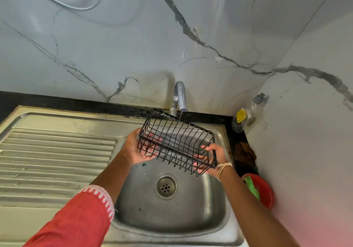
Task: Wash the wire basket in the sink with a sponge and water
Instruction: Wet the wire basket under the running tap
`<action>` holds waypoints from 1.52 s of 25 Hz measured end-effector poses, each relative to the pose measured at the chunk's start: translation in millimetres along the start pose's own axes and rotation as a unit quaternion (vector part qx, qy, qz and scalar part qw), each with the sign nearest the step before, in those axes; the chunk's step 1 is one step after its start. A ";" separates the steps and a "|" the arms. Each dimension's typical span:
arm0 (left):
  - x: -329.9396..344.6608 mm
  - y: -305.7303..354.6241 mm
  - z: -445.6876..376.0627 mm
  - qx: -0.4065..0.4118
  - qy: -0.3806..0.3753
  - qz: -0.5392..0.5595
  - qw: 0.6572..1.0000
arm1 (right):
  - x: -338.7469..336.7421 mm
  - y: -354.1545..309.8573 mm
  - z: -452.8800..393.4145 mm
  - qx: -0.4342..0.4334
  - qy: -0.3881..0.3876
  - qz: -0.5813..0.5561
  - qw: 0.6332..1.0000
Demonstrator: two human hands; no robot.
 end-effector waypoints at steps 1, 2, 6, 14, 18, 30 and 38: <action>1.4 -1.0 -0.9 0.000 0.006 0.009 1.000 | 1.0 4.2 0.1 0.014 0.002 -0.002 1.000; 2.7 -0.3 -1.2 0.002 0.015 0.019 1.000 | 0.5 7.1 0.5 0.029 0.001 0.000 1.000; 3.5 -1.7 1.2 -0.028 0.024 0.015 0.999 | -3.2 8.3 4.1 0.039 -0.021 0.002 0.999; 7.2 -13.4 -5.8 -0.022 -0.009 0.109 0.994 | -1.6 -15.1 2.3 -0.183 -0.018 -0.078 0.980; 18.9 -7.2 -11.8 0.008 -0.007 0.086 0.996 | 5.1 -37.0 0.1 -0.314 -0.033 -0.028 0.949; 54.4 -20.0 -29.7 0.011 -0.017 0.212 0.977 | -3.8 -62.0 -21.1 -0.511 0.075 0.061 0.854; 15.0 -2.3 -28.4 0.055 -0.033 0.313 0.948 | 56.1 -51.6 -44.9 -0.424 0.106 -0.025 0.899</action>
Point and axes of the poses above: each hand's wrist, its own z-axis away from the middle knuckle, its own x-axis out of the palm, y = z × x, the point moved 1 cm from there along -z, towards the middle knuckle, and after that the axes turned 7 degrees about -z, right-handed, at the moved point
